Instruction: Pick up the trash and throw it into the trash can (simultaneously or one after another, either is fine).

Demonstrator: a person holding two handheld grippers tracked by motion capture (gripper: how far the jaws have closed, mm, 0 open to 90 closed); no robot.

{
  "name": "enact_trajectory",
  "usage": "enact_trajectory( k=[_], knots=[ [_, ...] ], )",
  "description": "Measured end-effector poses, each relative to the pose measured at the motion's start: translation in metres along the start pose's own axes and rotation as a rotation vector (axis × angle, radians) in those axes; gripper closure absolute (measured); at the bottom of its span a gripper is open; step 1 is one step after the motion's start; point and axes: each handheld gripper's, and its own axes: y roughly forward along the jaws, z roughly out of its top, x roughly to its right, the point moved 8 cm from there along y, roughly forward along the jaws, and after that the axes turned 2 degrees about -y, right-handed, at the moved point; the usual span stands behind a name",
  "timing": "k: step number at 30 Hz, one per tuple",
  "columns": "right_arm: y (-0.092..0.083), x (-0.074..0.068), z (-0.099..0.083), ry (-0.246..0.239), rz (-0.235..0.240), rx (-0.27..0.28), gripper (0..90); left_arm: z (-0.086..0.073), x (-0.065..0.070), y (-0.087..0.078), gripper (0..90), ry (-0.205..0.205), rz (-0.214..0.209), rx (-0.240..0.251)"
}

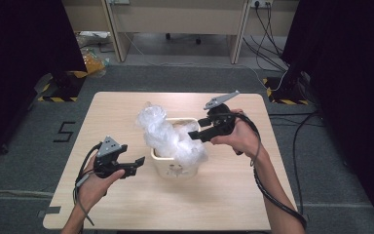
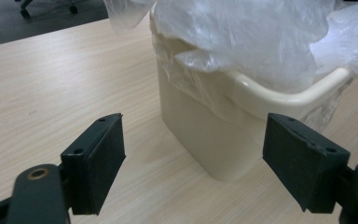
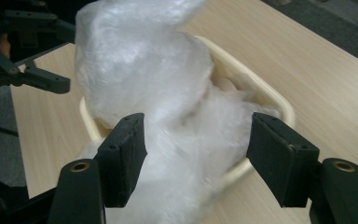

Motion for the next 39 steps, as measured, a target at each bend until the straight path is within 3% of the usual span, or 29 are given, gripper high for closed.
enact_trajectory(
  k=[10,15,23,33,39],
  knots=[
    [-0.027,0.028,-0.044,0.078,-0.079,0.061,37.2,-0.028,-0.009,-0.001,20.4,-0.047,0.001,-0.015],
    [-0.033,0.039,-0.069,0.116,-0.126,0.085,37.0,-0.046,-0.013,0.002,20.5,-0.068,0.011,-0.018],
    [-0.034,0.048,-0.115,0.171,-0.182,0.112,37.1,-0.076,-0.018,0.01,20.4,-0.087,0.035,-0.044],
    [-0.027,0.053,-0.172,0.246,-0.226,0.122,36.8,-0.103,-0.019,0.021,20.5,-0.079,0.055,-0.086],
    [-0.023,0.053,-0.194,0.245,-0.275,0.106,33.8,-0.115,-0.022,0.025,20.3,-0.074,0.068,-0.111]
  ],
)
